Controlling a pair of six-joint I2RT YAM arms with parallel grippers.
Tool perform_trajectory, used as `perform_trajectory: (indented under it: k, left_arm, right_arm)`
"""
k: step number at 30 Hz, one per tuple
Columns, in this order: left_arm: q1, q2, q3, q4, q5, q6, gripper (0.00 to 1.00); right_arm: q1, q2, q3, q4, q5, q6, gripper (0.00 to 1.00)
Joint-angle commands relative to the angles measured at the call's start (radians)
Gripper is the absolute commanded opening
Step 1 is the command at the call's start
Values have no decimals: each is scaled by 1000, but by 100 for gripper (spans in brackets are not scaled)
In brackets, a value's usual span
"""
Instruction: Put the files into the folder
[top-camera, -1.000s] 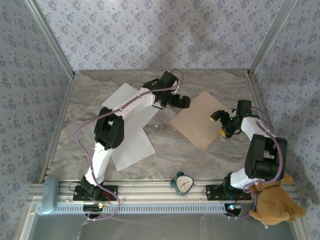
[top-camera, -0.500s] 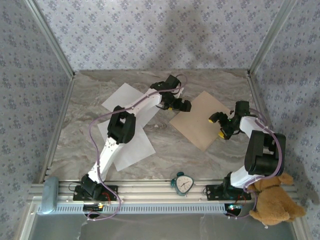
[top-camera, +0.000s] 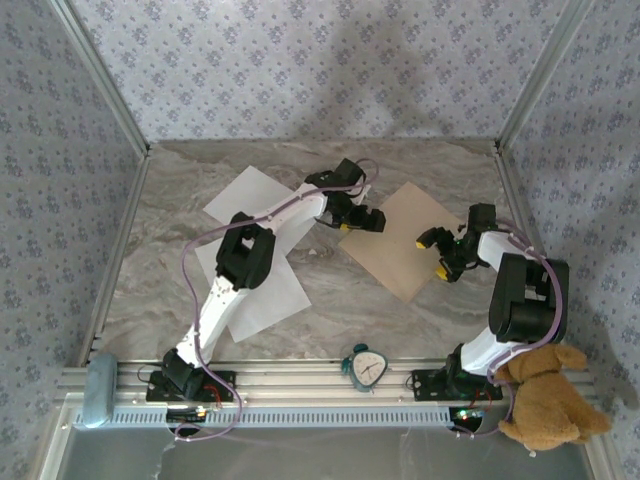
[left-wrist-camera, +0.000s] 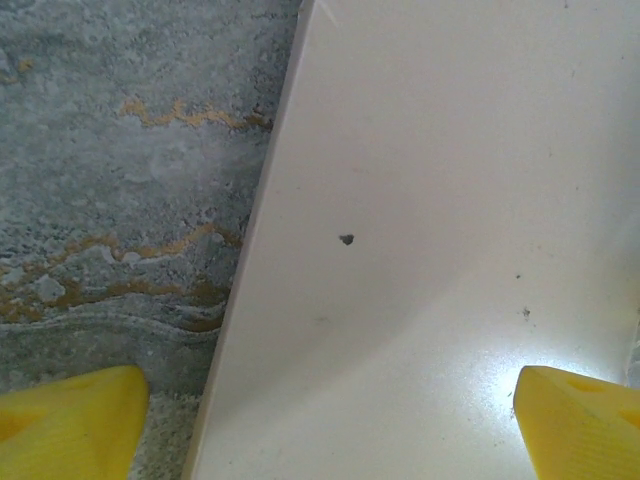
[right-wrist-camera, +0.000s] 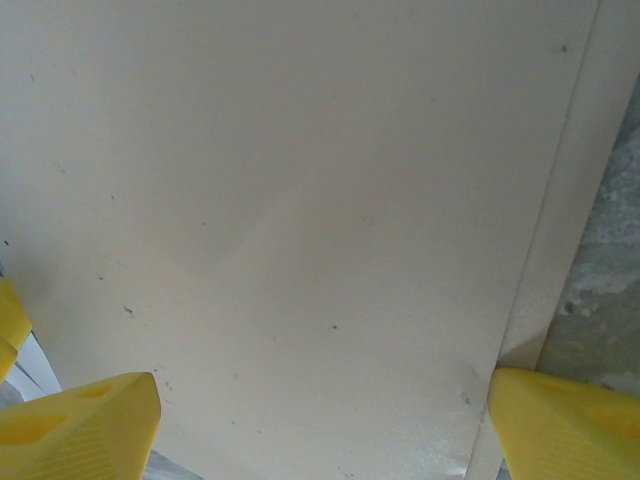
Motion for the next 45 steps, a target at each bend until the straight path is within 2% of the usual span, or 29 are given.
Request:
perform_trajectory:
  k: [1, 6, 16, 30, 37, 45]
  left_arm:
    - [-15, -62, -38, 10, 36, -27, 94]
    - [-18, -126, -163, 100, 74, -91, 93]
    - [-18, -284, -463, 276, 123, -217, 92]
    - [-13, -369, -603, 350, 120, -275, 91]
    - [-14, -374, -617, 340, 102, -271, 91]
    - [-13, -371, -621, 332, 91, -270, 91]
  right_arm:
    - [9, 30, -6, -25, -16, -16, 88]
    - [11, 24, -8, -5, -47, -17, 88]
    - [-2, -29, -54, 113, -201, -1, 92]
    - [-20, -114, -97, 176, -363, 18, 93]
    - [-20, -110, -64, 51, -246, -65, 92]
    - [-11, -46, -39, -15, -148, -110, 91]
